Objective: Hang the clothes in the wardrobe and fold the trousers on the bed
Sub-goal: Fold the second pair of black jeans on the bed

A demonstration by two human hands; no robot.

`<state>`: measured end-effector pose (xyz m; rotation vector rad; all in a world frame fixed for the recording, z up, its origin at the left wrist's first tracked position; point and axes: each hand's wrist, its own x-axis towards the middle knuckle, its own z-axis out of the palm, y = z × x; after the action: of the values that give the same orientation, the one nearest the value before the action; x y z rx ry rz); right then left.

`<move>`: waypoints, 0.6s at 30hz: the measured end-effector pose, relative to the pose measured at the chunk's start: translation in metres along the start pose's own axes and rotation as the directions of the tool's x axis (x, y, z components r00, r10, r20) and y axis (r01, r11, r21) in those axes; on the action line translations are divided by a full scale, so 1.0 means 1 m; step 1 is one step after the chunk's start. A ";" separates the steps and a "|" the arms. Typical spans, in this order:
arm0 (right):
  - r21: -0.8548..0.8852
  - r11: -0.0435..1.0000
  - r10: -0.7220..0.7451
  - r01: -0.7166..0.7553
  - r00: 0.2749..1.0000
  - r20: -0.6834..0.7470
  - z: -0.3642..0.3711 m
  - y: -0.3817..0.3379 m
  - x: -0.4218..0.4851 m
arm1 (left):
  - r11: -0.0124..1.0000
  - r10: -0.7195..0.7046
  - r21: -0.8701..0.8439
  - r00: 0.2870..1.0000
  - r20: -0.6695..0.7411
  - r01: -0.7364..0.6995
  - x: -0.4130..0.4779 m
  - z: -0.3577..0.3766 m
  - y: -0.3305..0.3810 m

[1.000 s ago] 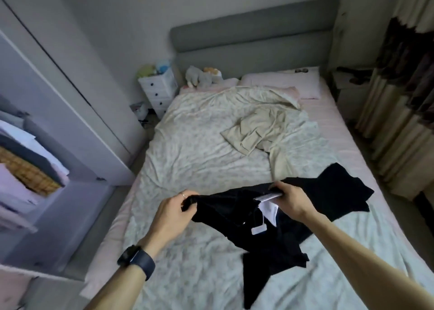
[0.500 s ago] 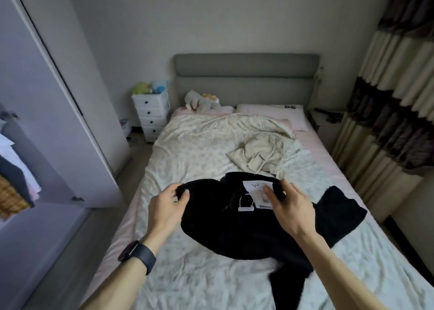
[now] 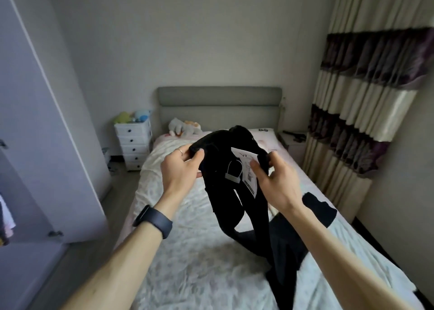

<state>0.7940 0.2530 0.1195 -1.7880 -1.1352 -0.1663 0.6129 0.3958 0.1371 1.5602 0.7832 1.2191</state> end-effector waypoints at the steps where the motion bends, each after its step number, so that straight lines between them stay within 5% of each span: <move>1: 0.007 1.000 -0.016 0.016 1.000 -0.024 -0.007 -0.010 -0.004 | 1.000 0.018 -0.013 1.000 0.002 -0.018 -0.007 -0.005 0.013; 11: 0.170 0.973 -0.124 0.159 0.972 -0.202 -0.077 -0.135 -0.090 | 0.979 0.195 -0.027 0.970 -0.144 -0.201 -0.112 -0.080 0.131; 18: 0.233 0.950 -0.147 0.209 0.956 -0.254 -0.133 -0.227 -0.134 | 0.952 0.305 0.041 0.945 -0.121 -0.302 -0.174 -0.123 0.217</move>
<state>0.5960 0.0864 0.2614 -1.3947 -1.0935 -0.3149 0.4288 0.2064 0.2877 1.6778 0.6520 1.5500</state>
